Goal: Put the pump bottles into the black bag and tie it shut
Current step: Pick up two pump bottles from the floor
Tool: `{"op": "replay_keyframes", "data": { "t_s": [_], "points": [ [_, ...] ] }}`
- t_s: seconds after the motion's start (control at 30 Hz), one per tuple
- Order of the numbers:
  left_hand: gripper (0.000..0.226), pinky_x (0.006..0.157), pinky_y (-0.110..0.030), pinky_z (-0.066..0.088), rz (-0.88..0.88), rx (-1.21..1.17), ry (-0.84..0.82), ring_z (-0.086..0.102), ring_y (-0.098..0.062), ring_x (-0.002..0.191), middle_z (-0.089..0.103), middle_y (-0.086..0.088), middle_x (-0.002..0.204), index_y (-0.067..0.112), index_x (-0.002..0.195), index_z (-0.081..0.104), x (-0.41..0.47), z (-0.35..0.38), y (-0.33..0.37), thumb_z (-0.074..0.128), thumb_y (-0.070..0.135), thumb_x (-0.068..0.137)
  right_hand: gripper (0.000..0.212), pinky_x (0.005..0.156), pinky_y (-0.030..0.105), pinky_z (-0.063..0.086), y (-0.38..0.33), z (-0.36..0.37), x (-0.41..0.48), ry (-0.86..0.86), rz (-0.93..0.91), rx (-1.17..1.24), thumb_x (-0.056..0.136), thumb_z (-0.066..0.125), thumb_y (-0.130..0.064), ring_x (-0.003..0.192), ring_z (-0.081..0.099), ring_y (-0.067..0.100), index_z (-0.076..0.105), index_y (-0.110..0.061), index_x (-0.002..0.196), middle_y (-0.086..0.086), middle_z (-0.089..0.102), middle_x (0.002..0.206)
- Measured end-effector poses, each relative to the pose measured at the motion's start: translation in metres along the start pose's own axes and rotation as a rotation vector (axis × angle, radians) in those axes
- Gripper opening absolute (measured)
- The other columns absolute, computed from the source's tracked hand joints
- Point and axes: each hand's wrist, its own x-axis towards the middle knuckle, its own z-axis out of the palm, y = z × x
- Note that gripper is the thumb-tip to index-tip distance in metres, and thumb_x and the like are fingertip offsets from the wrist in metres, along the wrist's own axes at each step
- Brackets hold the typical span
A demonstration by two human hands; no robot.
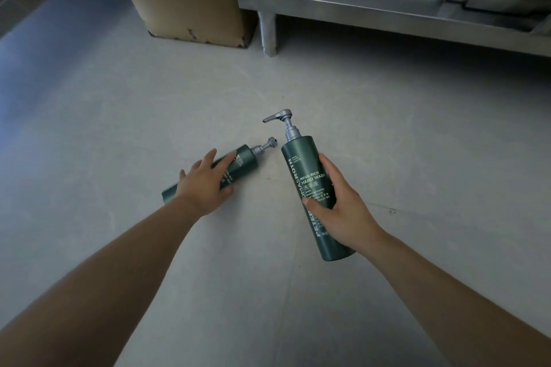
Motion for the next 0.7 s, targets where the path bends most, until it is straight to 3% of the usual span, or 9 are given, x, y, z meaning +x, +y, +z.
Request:
{"op": "replay_keyframes", "data": {
  "t_s": [0.13, 0.27, 0.33, 0.47, 0.7],
  "points": [
    [0.067, 0.089, -0.047, 0.043, -0.012, -0.048, 0.076, 0.044, -0.035, 0.116, 0.041, -0.009, 0.136, 0.04, 0.147, 0.014, 0.0, 0.011, -0.002, 0.05, 0.043, 0.091, 0.079, 0.067, 0.007, 0.044, 0.006, -0.011, 0.0, 0.007, 0.036, 0.006, 0.085, 0.065, -0.024, 0.098, 0.053, -0.015, 0.015, -0.073, 0.123, -0.036, 0.047, 0.115],
    [0.068, 0.084, -0.044, 0.047, -0.015, -0.196, 0.103, 0.051, -0.04, 0.104, 0.042, -0.014, 0.128, 0.037, 0.148, 0.019, -0.007, 0.024, 0.009, 0.053, 0.044, 0.09, 0.078, 0.077, 0.015, 0.045, 0.017, -0.016, -0.002, -0.013, 0.068, 0.009, 0.085, 0.065, -0.024, 0.104, 0.054, -0.008, 0.016, -0.056, 0.138, -0.025, 0.049, 0.124],
    [0.069, 0.082, -0.044, 0.047, -0.035, -0.234, 0.106, 0.055, -0.042, 0.099, 0.042, -0.016, 0.125, 0.036, 0.148, 0.017, -0.011, 0.03, 0.017, 0.052, 0.044, 0.09, 0.08, 0.08, 0.019, 0.045, 0.022, -0.018, -0.003, -0.022, 0.074, 0.011, 0.085, 0.065, -0.024, 0.105, 0.053, -0.008, 0.015, -0.056, 0.138, -0.026, 0.048, 0.124],
    [0.069, 0.084, -0.043, 0.045, -0.119, -0.297, 0.109, 0.055, -0.041, 0.1, 0.047, -0.016, 0.126, 0.036, 0.148, 0.011, -0.017, 0.038, 0.031, 0.048, 0.048, 0.091, 0.08, 0.074, 0.01, 0.043, 0.027, -0.021, -0.005, -0.044, 0.073, 0.009, 0.085, 0.065, -0.023, 0.1, 0.053, -0.014, 0.016, -0.067, 0.13, -0.039, 0.045, 0.116],
    [0.068, 0.076, -0.035, 0.042, -0.282, -0.452, 0.101, 0.054, -0.032, 0.096, 0.051, -0.016, 0.122, 0.041, 0.147, 0.005, -0.049, 0.019, 0.042, 0.046, 0.047, 0.092, 0.08, 0.073, 0.01, 0.042, 0.008, -0.02, 0.006, -0.089, 0.032, 0.021, 0.085, 0.066, -0.023, 0.103, 0.051, -0.013, 0.016, -0.054, 0.139, -0.037, 0.043, 0.116]
  ]
}}
